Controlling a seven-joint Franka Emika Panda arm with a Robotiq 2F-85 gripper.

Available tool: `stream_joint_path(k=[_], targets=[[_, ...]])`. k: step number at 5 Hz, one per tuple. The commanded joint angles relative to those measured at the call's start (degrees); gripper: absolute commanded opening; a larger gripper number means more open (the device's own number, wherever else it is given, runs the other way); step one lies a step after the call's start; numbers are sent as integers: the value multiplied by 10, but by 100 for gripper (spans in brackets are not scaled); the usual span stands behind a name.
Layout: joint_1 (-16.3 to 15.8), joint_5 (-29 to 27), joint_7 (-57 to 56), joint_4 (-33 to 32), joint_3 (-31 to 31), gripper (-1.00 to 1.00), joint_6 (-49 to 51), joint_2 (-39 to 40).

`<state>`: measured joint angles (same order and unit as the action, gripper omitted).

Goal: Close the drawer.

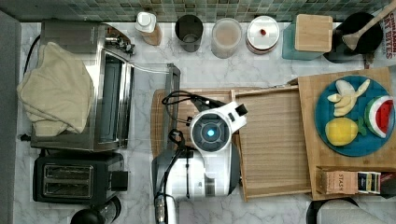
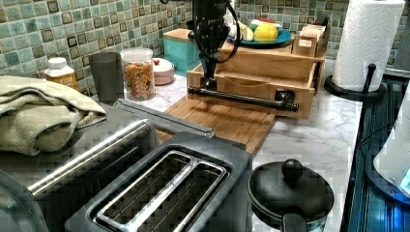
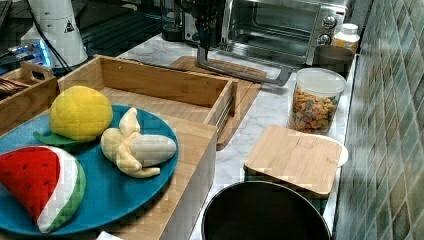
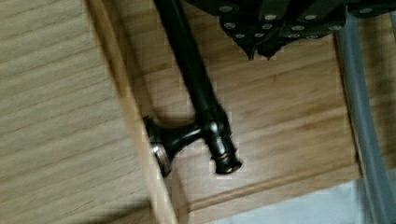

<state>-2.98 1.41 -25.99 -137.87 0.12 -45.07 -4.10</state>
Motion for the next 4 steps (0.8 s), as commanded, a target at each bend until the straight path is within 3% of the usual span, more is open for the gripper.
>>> stream_joint_path(k=[1, 2, 4], targets=[[-28, 99, -51, -57, -39, -100, -88, -8], [-6, 112, -78, -67, -44, -100, -100, 12], [-9, 134, -116, -103, -12, -100, -121, 23]])
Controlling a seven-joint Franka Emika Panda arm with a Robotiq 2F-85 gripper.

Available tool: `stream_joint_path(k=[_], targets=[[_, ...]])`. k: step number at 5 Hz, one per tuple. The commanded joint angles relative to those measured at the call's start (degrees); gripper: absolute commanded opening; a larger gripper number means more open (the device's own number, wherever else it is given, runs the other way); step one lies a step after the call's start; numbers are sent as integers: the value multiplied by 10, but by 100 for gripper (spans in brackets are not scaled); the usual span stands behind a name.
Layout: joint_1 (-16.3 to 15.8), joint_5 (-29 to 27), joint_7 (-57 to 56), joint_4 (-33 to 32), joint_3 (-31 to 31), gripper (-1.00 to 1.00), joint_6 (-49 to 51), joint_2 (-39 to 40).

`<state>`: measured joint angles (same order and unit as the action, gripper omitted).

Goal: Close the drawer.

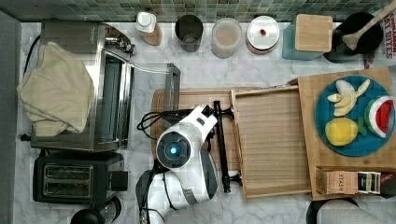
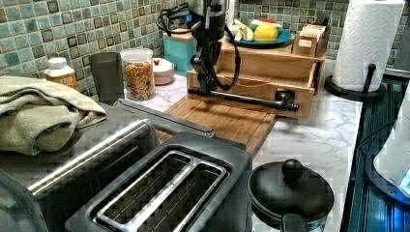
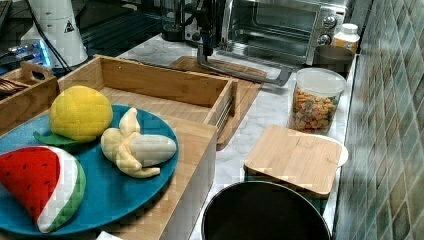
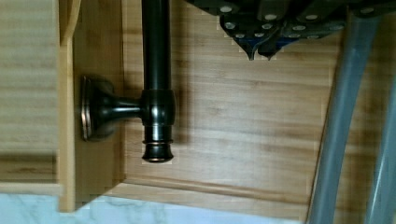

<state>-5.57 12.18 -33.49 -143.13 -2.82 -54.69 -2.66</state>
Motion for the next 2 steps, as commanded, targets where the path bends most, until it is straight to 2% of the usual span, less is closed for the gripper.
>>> stream_joint_path(k=[1, 2], targets=[[10, 35, -21, -57, 19, -100, -2, -15], [16, 88, 15, -70, 18, -100, -23, -25]])
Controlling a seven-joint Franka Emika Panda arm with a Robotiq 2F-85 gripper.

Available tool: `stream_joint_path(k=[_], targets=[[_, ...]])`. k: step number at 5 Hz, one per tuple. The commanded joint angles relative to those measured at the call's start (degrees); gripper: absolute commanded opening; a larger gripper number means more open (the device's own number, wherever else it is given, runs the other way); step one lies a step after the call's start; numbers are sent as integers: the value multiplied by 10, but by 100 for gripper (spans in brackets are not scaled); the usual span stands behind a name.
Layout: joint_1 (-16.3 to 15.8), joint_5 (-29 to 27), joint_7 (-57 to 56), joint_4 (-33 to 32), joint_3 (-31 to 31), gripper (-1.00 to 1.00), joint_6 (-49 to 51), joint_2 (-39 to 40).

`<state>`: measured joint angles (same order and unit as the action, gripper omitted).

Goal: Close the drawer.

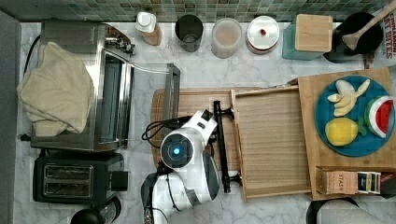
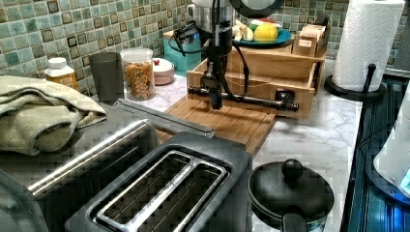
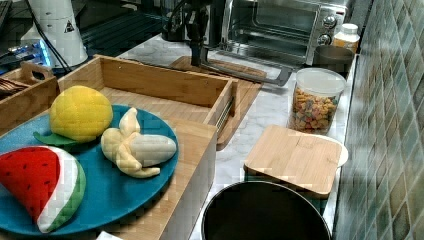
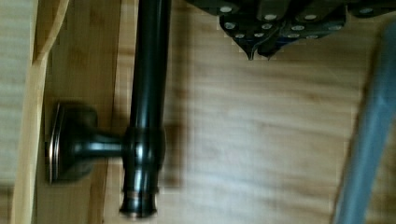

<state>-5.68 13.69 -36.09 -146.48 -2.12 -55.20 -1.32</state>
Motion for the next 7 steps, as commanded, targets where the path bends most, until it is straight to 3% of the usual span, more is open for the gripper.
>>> stream_joint_path(k=[1, 2, 5, 6, 7], targets=[[31, 89, 28, -35, 25, -100, -45, -20], [45, 111, 19, -43, 44, -100, -81, -6], [101, 79, -34, -42, 73, -100, -103, 22], [113, 113, 28, -23, 90, -100, -74, 28], [135, 114, 12, 12, 118, -100, -42, 41]])
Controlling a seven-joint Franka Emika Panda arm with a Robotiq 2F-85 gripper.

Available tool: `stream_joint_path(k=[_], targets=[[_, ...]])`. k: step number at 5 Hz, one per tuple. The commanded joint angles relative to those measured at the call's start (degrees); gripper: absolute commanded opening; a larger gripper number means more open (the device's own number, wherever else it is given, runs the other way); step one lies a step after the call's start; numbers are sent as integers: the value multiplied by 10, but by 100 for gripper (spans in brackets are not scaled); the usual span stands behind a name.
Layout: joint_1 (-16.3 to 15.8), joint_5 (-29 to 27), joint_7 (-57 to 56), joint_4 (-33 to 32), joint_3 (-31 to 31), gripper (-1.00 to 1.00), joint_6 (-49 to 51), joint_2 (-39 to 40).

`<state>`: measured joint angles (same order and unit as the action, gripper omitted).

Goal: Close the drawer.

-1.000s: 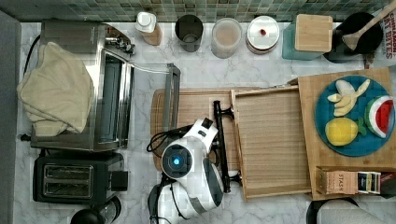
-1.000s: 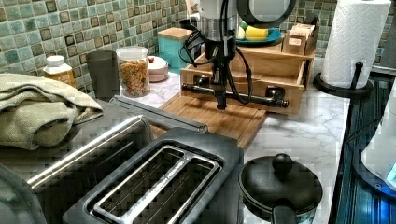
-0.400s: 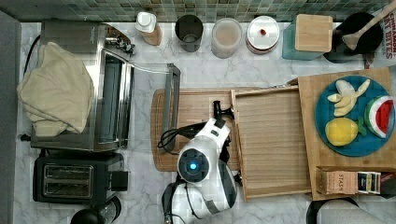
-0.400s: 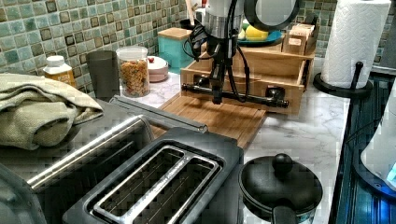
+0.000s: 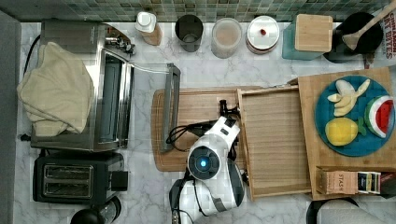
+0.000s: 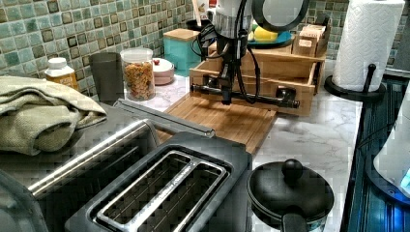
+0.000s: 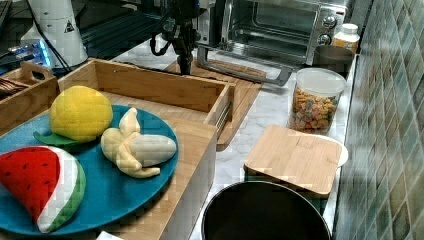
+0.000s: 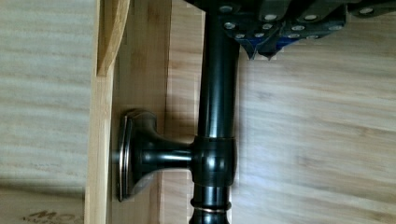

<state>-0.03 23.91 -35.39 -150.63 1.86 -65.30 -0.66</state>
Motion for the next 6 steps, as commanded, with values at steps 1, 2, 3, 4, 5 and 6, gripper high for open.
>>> stream_joint_path(k=[1, 2, 3, 4, 5, 6], targets=[[100, 24, -46, 77, 113, -100, 37, 56], [129, 7, -120, 107, 132, -100, 48, 70], [169, -13, -202, 132, 144, -100, 47, 82], [201, -25, -280, 144, 159, -100, -9, 101], [290, -34, -321, 164, 88, -100, 2, 105], [267, -43, -326, 164, 110, -100, 1, 106]])
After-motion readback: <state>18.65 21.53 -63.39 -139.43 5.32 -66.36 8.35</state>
